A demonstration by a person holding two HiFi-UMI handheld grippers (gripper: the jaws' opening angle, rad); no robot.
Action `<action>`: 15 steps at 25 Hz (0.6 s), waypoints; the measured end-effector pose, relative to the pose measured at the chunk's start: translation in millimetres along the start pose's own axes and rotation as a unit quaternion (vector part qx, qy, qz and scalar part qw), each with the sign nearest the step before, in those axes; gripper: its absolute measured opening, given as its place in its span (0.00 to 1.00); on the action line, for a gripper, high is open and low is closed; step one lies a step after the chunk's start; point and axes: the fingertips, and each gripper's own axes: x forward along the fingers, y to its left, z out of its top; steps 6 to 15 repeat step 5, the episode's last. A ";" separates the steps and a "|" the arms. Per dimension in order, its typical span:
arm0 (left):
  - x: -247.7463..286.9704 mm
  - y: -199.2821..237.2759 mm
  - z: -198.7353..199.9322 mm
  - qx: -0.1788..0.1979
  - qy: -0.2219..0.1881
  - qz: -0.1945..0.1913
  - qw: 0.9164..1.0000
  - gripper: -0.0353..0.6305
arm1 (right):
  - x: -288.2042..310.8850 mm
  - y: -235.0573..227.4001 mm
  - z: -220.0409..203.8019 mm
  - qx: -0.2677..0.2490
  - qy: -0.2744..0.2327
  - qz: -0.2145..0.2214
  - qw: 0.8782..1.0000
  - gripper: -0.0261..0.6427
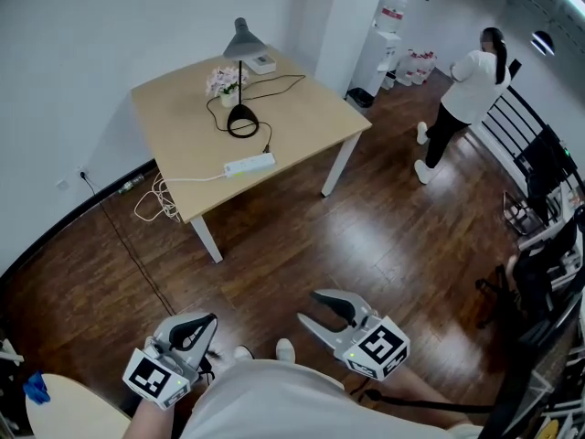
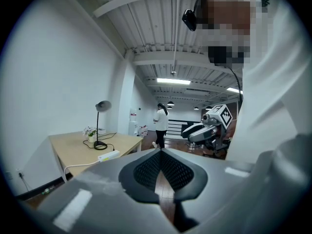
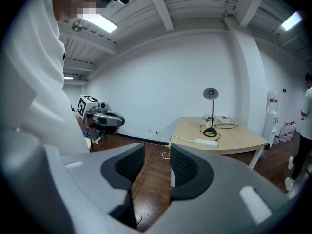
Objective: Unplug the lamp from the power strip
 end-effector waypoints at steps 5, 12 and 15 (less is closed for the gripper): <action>-0.8 2.9 0.1 0.002 0.000 -0.003 1.000 0.06 | 2.2 2.0 0.9 -0.002 0.002 0.000 1.000 0.28; -0.8 2.9 0.1 0.002 0.000 -0.003 1.000 0.06 | 2.2 2.0 0.9 -0.002 0.002 0.000 1.000 0.28; -0.8 2.9 0.1 0.002 0.000 -0.003 1.000 0.06 | 2.2 2.0 0.9 -0.002 0.002 0.000 1.000 0.28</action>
